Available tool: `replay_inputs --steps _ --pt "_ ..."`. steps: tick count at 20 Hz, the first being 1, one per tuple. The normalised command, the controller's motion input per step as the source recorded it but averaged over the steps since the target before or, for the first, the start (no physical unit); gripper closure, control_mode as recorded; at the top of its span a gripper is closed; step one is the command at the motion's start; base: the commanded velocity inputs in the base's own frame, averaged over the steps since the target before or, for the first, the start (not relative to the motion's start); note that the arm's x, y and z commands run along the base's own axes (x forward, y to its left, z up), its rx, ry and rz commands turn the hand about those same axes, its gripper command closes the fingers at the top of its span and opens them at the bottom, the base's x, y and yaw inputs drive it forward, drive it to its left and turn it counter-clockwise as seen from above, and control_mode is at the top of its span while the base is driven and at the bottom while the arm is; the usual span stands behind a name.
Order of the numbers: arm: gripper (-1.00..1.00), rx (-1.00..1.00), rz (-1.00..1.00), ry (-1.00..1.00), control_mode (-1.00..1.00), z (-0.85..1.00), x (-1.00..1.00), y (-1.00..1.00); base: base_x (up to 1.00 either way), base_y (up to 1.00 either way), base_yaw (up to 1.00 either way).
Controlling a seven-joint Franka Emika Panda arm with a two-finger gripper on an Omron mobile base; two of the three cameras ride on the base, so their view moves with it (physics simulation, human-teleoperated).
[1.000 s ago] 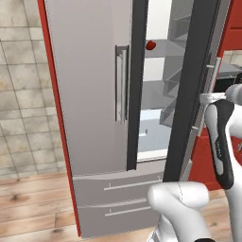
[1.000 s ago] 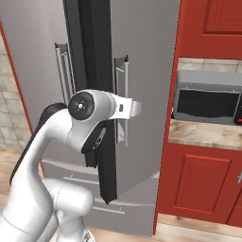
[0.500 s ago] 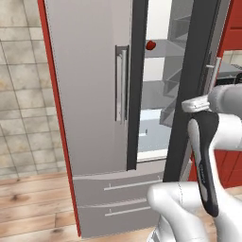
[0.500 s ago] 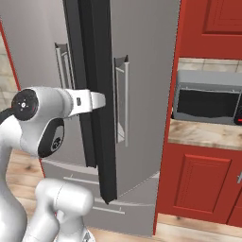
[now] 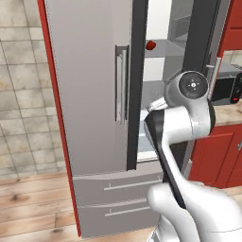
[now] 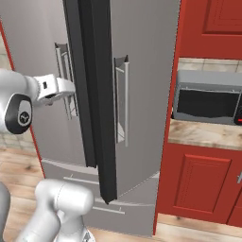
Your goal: Gather the bell pepper and cucumber from the fridge and place them on a tray on the dining counter. Then gather the chicken drumstick and steak from the fridge and place them on the other tray.
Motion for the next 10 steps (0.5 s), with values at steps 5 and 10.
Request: replay_inputs --steps 5,10 --pt "-1.00 -0.11 -0.14 0.29 -1.00 0.00 0.68 0.05 0.00 0.00 0.00" --pt "-1.00 -0.06 -0.07 0.32 -1.00 0.00 0.73 0.00 0.00 0.00 0.00"
